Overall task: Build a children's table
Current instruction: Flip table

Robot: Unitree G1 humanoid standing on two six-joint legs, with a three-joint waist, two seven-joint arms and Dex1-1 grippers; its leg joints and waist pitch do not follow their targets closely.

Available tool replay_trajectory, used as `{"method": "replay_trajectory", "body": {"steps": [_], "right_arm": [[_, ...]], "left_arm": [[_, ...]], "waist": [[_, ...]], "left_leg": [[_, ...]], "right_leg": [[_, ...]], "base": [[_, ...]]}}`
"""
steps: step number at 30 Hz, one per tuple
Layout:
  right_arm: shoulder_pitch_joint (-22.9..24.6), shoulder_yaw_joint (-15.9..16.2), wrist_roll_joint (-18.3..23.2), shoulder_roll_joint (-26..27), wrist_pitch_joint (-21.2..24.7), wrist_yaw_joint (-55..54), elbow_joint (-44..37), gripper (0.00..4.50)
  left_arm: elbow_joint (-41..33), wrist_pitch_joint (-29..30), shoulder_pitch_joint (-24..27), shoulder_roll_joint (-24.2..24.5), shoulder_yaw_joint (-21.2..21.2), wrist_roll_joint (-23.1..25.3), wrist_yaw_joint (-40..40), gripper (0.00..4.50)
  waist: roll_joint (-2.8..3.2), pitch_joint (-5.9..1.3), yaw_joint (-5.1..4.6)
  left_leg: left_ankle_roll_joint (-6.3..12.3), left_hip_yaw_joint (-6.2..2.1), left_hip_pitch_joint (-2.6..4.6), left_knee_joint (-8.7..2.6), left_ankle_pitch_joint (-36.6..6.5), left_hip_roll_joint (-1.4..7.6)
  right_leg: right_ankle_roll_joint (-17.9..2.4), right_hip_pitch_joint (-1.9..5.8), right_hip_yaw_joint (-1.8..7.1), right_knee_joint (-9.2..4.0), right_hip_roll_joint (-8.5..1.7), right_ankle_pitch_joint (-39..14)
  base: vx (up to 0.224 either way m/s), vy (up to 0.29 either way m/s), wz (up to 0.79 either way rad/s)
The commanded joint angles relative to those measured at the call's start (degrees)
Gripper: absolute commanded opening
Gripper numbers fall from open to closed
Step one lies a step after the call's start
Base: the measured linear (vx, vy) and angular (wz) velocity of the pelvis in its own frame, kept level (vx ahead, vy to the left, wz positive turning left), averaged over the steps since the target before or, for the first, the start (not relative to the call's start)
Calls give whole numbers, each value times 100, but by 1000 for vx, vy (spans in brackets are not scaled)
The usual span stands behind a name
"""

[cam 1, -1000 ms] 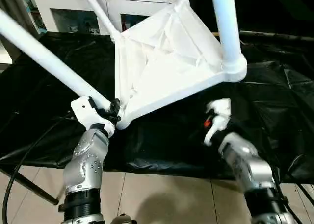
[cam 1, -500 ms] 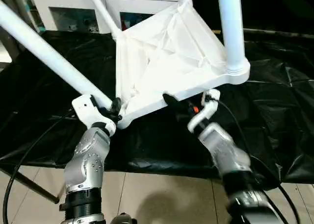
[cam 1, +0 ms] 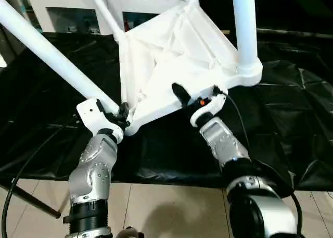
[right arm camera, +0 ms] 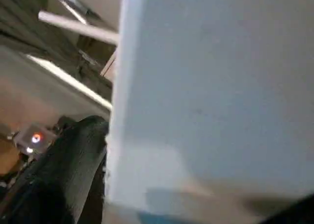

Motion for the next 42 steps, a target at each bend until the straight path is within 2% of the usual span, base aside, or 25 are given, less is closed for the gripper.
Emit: {"method": "replay_trajectory", "body": {"steps": [1, 2, 4, 5, 8, 11, 13, 15, 22, 23, 24, 26, 27, 28, 29, 31, 33, 35, 39, 41, 42], "right_arm": [[-203, -126, 80, 0, -59, -123, 191, 450], [-250, -170, 87, -19, -107, -152, 278, 422], [-305, -233, 119, -36, -173, -131, 372, 415], [-348, -290, 132, -52, -183, -140, 441, 409], [-456, -356, 114, -121, -208, -84, 612, 376], [-523, -430, 124, -145, -245, -47, 726, 367], [-543, -449, 115, -155, -269, -44, 773, 329], [-557, -452, 108, -164, -284, -46, 802, 329], [-607, -443, -48, -222, -389, -11, 938, 263], [-615, -444, -78, -235, -413, -7, 965, 252], [-615, -444, -80, -236, -414, -7, 965, 249], [-615, -435, -133, -258, -467, -10, 981, 244], [-616, -438, -149, -266, -485, -8, 987, 223], [-613, -431, -177, -276, -526, -16, 981, 223], [-613, -428, -187, -279, -543, -19, 982, 217], [-614, -421, -225, -288, -597, -18, 985, 214], [-618, -466, -206, -298, -615, -28, 960, 213], [-603, -463, -235, -350, -637, -41, 907, 212], [-516, -454, -321, -532, -719, -101, 724, 211], [-471, -480, -314, -608, -729, -126, 618, 211], [-446, -484, -320, -646, -742, -140, 558, 211]], "left_arm": [[-101, 133, 171, -452, -202, -265, -54, 217], [-101, 125, 176, -442, -223, -253, -63, 217], [-103, 118, 183, -432, -245, -244, -72, 217], [-101, 106, 186, -427, -257, -236, -72, 217], [-117, 92, 208, -401, -303, -221, -83, 217], [-123, 55, 220, -358, -364, -157, -113, 217], [-122, 39, 224, -361, -375, -145, -115, 217], [-126, 37, 227, -367, -382, -140, -114, 217], [-107, -24, 242, -366, -433, -106, -141, 217], [-102, -34, 241, -364, -438, -82, -131, 273], [-101, -29, 241, -357, -443, -72, -128, 287], [-105, 64, 248, -324, -438, -113, -188, 287], [-116, 60, 254, -332, -420, -152, -232, 300], [-131, 10, 263, -350, -362, -196, -242, 300], [-133, -4, 263, -355, -342, -204, -236, 316], [-145, -43, 270, -367, -286, -234, -226, 333], [-185, -117, 287, -387, -176, -302, -185, 337], [-281, -173, 338, -374, -60, -434, -237, 363], [-637, -193, 554, -166, 99, -836, -548, 377], [-799, -241, 658, -100, 205, -975, -609, 409], [-877, -271, 722, -70, 271, -1043, -616, 409]], "waist": [[-32, -407, 15], [-43, -406, 11], [-35, -410, 4], [-53, -410, 3], [-48, -408, 4], [-51, -419, 13], [-53, -416, 9], [-56, -415, 8], [-60, -418, 10], [-64, -418, 7], [-63, -421, 8], [-63, -419, 13], [-51, -429, 26], [-39, -444, 31], [-60, -465, 29], [-58, -492, 47], [-50, -472, 51], [-43, -459, 53], [-37, -448, 55], [-17, -448, 71], [-19, -448, 73]], "left_leg": [[367, -108, 154, -406, -113, 352], [381, -107, 158, -405, -106, 355], [417, -101, 157, -397, -100, 355], [442, -100, 157, -393, -59, 357], [470, -96, 157, -388, -57, 355], [522, -93, 162, -373, 25, 357], [550, -92, 150, -370, 45, 354], [556, -91, 151, -370, 24, 356], [587, -88, 155, -361, 62, 362], [591, -86, 158, -359, 70, 362], [591, -85, 157, -358, 76, 361], [592, -82, 162, -356, 79, 359], [567, -78, 170, -347, 91, 356], [575, -80, 157, -331, 185, 355], [645, -83, 137, -298, 377, 346], [808, -71, 104, -236, 626, 333], [835, -61, 107, -243, 530, 345], [749, -64, 115, -266, 295, 366], [650, -55, 124, -280, 182, 374], [603, -53, 131, -284, 142, 374], [585, -51, 132, -286, 129, 374]], "right_leg": [[-1495, 224, 148, -277, -469, 1085], [-1500, 223, 147, -279, -469, 1084], [-1532, 218, 147, -276, -474, 1056], [-1531, 223, 146, -272, -469, 1083], [-1557, 220, 145, -273, -471, 1041], [-1578, 213, 141, -259, -466, 1104], [-1590, 217, 141, -258, -468, 1112], [-1595, 218, 143, -259, -471, 1073], [-1614, 211, 141, -254, -468, 1053], [-1623, 208, 140, -252, -462, 1065], [-1626, 210, 139, -250, -464, 1068], [-1638, 207, 141, -250, -465, 1070], [-1675, 199, 140, -240, -466, 1084], [-1687, 204, 142, -216, -455, 1242], [-1690, 208, 136, -177, -440, 1519], [-1726, 179, 127, -127, -431, 1912], [-1741, 154, 124, -150, -431, 1803], [-1753, 159, 122, -170, -439, 1487], [-1710, 151, 121, -179, -429, 1296], [-1664, 141, 123, -179, -426, 1249], [-1654, 140, 123, -182, -423, 1243]], "base": [[0, 0, 0], [0, 0, 0], [0, 0, 0], [0, 0, 0], [0, 0, 0], [0, 0, 0], [0, 0, 0], [0, 0, 0], [0, 0, 0], [0, 0, 0], [0, 0, 0], [0, 0, 0], [0, 0, 0], [0, 0, 0], [0, 0, 0], [0, 0, 0], [0, 0, 0], [0, 0, 0], [0, 0, 0], [0, 0, 0], [0, 0, 0]]}}
